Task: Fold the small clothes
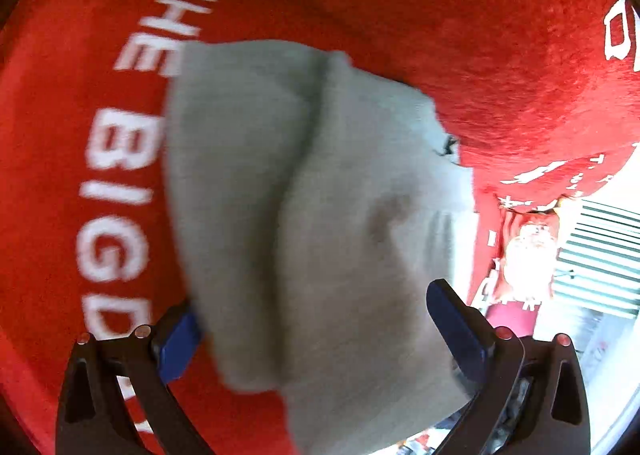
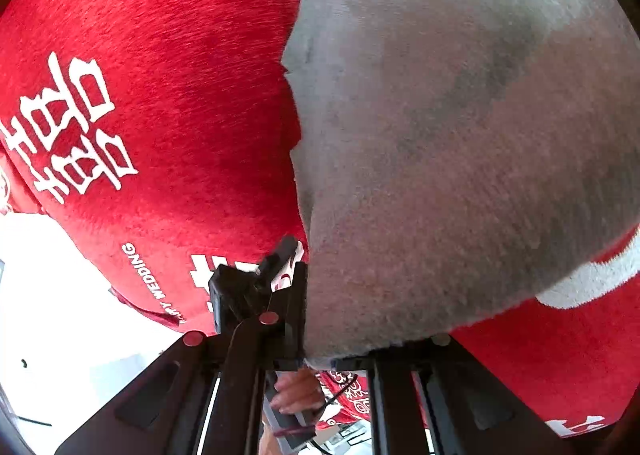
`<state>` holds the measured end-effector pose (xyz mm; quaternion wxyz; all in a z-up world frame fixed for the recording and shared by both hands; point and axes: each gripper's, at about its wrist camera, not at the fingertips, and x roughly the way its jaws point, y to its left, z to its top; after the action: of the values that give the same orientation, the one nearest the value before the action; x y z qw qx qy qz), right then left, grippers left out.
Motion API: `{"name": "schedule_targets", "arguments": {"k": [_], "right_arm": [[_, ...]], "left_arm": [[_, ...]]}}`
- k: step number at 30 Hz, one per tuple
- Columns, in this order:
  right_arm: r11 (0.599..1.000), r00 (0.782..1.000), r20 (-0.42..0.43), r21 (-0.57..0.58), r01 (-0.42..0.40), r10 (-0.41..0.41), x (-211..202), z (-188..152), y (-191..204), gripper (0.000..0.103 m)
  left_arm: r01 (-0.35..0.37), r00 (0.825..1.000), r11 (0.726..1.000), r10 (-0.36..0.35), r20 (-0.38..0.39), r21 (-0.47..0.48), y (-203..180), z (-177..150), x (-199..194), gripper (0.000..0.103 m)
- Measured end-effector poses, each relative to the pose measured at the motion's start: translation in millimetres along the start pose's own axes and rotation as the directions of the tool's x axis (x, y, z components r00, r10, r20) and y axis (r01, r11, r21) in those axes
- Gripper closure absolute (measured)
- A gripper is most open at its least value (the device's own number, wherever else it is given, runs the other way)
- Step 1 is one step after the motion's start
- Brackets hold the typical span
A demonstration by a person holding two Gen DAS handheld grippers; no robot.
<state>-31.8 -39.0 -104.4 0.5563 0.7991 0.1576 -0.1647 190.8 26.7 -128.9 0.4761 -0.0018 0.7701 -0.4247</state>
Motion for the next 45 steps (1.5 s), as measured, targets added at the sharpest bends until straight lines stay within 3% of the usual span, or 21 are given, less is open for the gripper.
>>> {"name": "schedule_targets", "arguments": {"k": [5,7,8,9,10,12,14,15,17,18,19,20,21,23,26,28,33,36,40,42,45], "right_arm": [[1.000,1.000,-0.019,-0.008,0.020,-0.021,-2.6,-2.2,-4.9,0.095],[0.998,0.997,-0.039,-0.027,0.062,-0.063,-1.3,-4.3,-6.3,0.095],[0.995,0.994,-0.053,-0.044,0.091,-0.093,-1.0,-4.9,-7.3,0.095],[0.988,0.988,-0.073,-0.072,0.134,-0.139,0.0,-5.9,-7.0,0.094],[0.980,0.979,-0.092,-0.097,0.174,-0.182,1.1,-6.7,-6.8,0.090],[0.945,0.938,-0.157,-0.162,0.284,-0.309,3.0,-7.6,-6.4,0.083],[0.903,0.887,-0.213,-0.233,0.362,-0.410,-1.1,-7.3,-3.5,0.062],[0.888,0.874,-0.219,-0.267,0.375,-0.435,-6.4,-6.3,0.8,0.050],[0.860,0.869,-0.190,-0.345,0.377,-0.457,-21.4,0.6,18.1,0.050],[0.844,0.872,-0.159,-0.377,0.381,-0.464,-28.0,5.5,26.6,0.051],[0.824,0.875,-0.113,-0.411,0.391,-0.471,-35.0,12.2,35.6,0.068],[0.789,0.872,-0.044,-0.450,0.419,-0.488,-39.9,21.1,46.6,0.086],[0.749,0.855,0.009,-0.476,0.460,-0.519,-40.3,28.4,53.3,0.101],[0.688,0.825,0.089,-0.505,0.521,-0.559,-33.2,47.7,60.3,0.101],[0.680,0.819,0.076,-0.516,0.520,-0.568,-12.6,66.6,51.4,0.102],[0.671,0.797,0.030,-0.522,0.527,-0.603,8.6,71.6,37.6,0.102],[0.712,0.828,-0.005,-0.514,0.479,-0.561,4.2,76.7,27.6,0.102],[0.737,0.843,-0.032,-0.504,0.451,-0.537,-12.2,81.2,24.3,0.102],[0.753,0.869,0.011,-0.494,0.434,-0.494,-55.0,89.3,24.8,0.100],[0.778,0.887,0.044,-0.462,0.425,-0.459,-87.6,97.4,21.4,0.100],[0.801,0.897,0.108,-0.414,0.432,-0.428,-134.2,111.3,11.8,0.099]], "left_arm": [[-0.024,1.000,0.998,0.022,0.022,0.056,-34.2,-0.5,16.7,0.000],[-0.061,0.998,0.995,0.059,0.031,0.078,-42.9,0.6,23.9,0.012],[-0.096,0.995,0.991,0.094,0.025,0.092,-46.5,1.4,29.8,0.026],[-0.118,0.993,0.988,0.117,0.019,0.101,-45.9,0.6,31.4,0.031],[-0.149,0.989,0.982,0.148,0.015,0.114,-45.3,-0.3,34.1,0.031],[-0.174,0.985,0.974,0.174,0.015,0.143,-44.2,-4.4,33.4,0.031],[-0.193,0.981,0.969,0.193,0.016,0.156,-46.9,-5.1,35.6,0.031],[-0.214,0.977,0.964,0.213,0.019,0.158,-48.8,-5.1,38.1,0.031],[-0.231,0.973,0.959,0.230,0.021,0.165,-49.4,-5.5,38.5,0.031],[-0.251,0.968,0.952,0.248,0.035,0.174,-52.8,-6.3,40.4,0.032],[-0.272,0.962,0.944,0.269,0.043,0.185,-54.4,-7.2,40.5,0.038],[-0.323,0.946,0.924,0.317,0.061,0.206,-57.5,-8.3,42.1,0.056],[-0.336,0.942,0.916,0.331,0.064,0.217,-58.8,-8.4,42.0,0.063],[-0.329,0.944,0.923,0.320,0.076,0.201,-60.2,-8.5,40.1,0.070],[-0.352,0.936,0.914,0.337,0.104,0.202,-65.0,-11.2,36.0,0.073],[-0.369,0.929,0.905,0.349,0.125,0.212,-70.7,-14.8,31.4,0.075],[-0.341,0.934,0.911,0.300,0.192,0.233,-113.6,-24.7,10.3,0.077],[-0.329,0.935,0.894,0.262,0.239,0.304,-162.4,-35.1,5.6,0.078],[-0.332,0.937,0.840,0.243,0.249,0.429,-235.3,-52.2,30.9,0.078],[-0.342,0.937,0.807,0.256,0.237,0.482,-265.6,-60.4,56.4,0.078],[-0.357,0.934,0.765,0.293,0.204,0.536,-299.1,-66.9,104.8,0.078]]}}
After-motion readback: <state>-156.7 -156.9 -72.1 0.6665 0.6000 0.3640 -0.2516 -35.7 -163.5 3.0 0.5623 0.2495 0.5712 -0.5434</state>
